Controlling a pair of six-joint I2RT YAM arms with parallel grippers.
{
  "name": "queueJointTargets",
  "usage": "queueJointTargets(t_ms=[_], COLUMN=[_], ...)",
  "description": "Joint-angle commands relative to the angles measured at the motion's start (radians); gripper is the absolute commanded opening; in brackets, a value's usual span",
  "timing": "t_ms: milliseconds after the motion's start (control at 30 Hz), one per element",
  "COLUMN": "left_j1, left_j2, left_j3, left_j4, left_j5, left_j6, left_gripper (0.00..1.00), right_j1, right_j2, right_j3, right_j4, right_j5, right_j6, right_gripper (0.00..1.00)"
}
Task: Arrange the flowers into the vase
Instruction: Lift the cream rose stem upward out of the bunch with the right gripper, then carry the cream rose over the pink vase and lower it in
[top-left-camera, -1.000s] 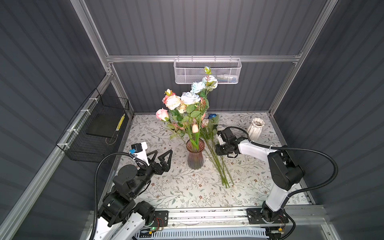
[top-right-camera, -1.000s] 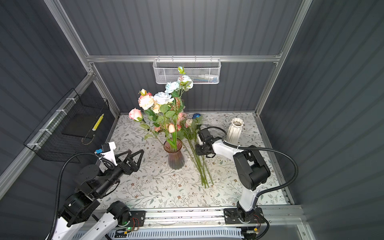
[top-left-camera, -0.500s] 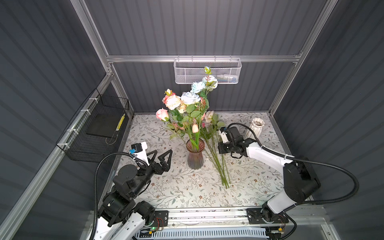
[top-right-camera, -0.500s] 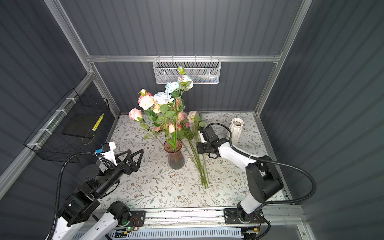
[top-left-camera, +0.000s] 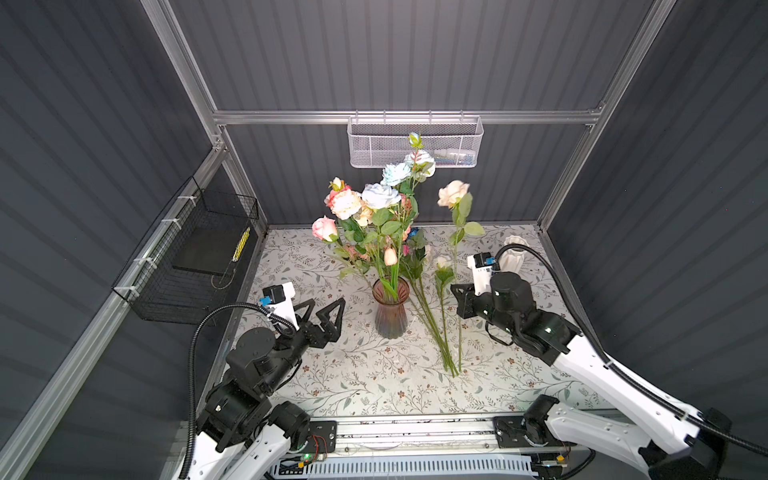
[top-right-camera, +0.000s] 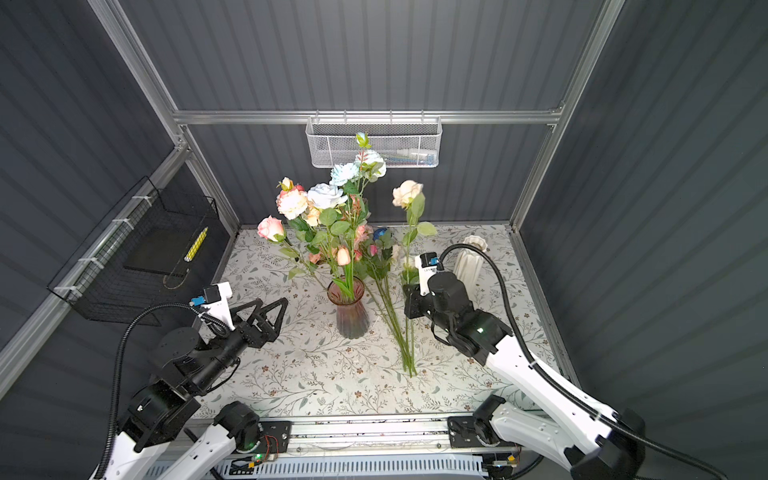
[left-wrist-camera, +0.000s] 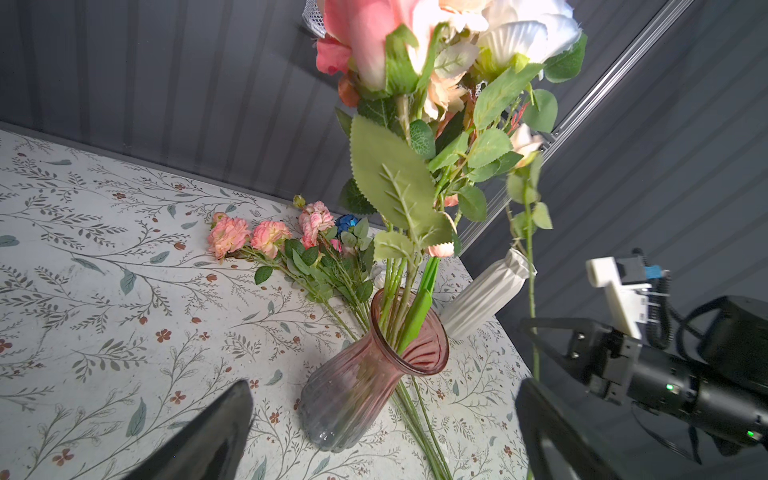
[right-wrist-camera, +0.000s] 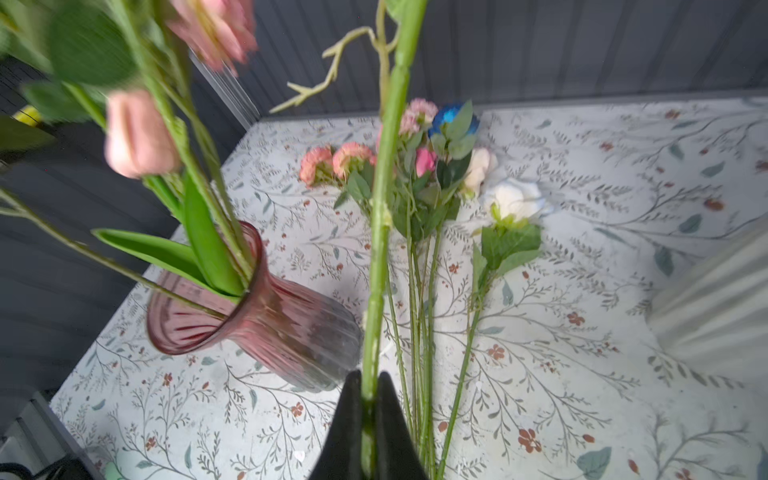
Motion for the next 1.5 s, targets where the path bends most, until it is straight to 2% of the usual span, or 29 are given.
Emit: queueJointTargets(t_ms=[0, 167, 300, 467, 667, 833, 1033, 1333, 1367, 1433, 1467], left_j1=[0.001, 0.002, 0.002, 0.002, 0.002, 0.001, 0.002, 0.002, 0.002, 0.002, 0.002], left_j2=[0.002, 0.0, -0.001, -0.001, -0.004, -0.007, -0.016, -0.007, -0.007, -0.004, -0.004], left_j3=[0.045, 0.056, 0.061, 0.08, 0.094, 0.097, 0.081, 0.071, 0.068, 0.063, 0.061], left_j4=[-0.001, -0.012, -0.019, -0.035, -0.05, -0.066, -0.064, -0.05, -0.049, -0.046, -0.044], left_j5=[-0.01, -0.022, -0.028, -0.034, -0.04, -0.037, -0.031, -0.024, -0.025, -0.022, -0.018], left_j6=[0.023, 0.031, 0.032, 0.032, 0.035, 0.031, 0.025, 0.022, 0.023, 0.023, 0.022], left_gripper=[1.0, 1.0, 1.0, 1.0, 1.0, 1.0, 1.0, 1.0, 1.0, 1.0, 1.0], right_j1=[0.073, 0.239, 0.346, 0.359, 0.356, 0.328, 0.31, 0.312, 0.313, 0.315, 0.318], right_j2=[-0.071, -0.091, -0.013, 0.145, 0.35, 0.442, 0.471, 0.488, 0.482, 0.467, 0.455], right_j3=[0.058, 0.151, 0.231, 0.362, 0.464, 0.424, 0.279, 0.084, 0.059, 0.032, 0.015], right_j4=[-0.017, 0.134, 0.354, 0.546, 0.728, 0.858, 0.998, 1.075, 1.073, 1.035, 1.009], right_j5=[0.174, 0.276, 0.26, 0.105, 0.049, 0.065, 0.099, 0.165, 0.17, 0.178, 0.18], right_j6=[-0.045, -0.204, -0.375, -0.459, -0.545, -0.555, -0.535, -0.471, -0.454, -0.425, -0.407], right_gripper=[0.0, 0.0, 0.0, 0.0, 0.0, 0.0, 0.0, 0.0, 0.01, 0.13, 0.24])
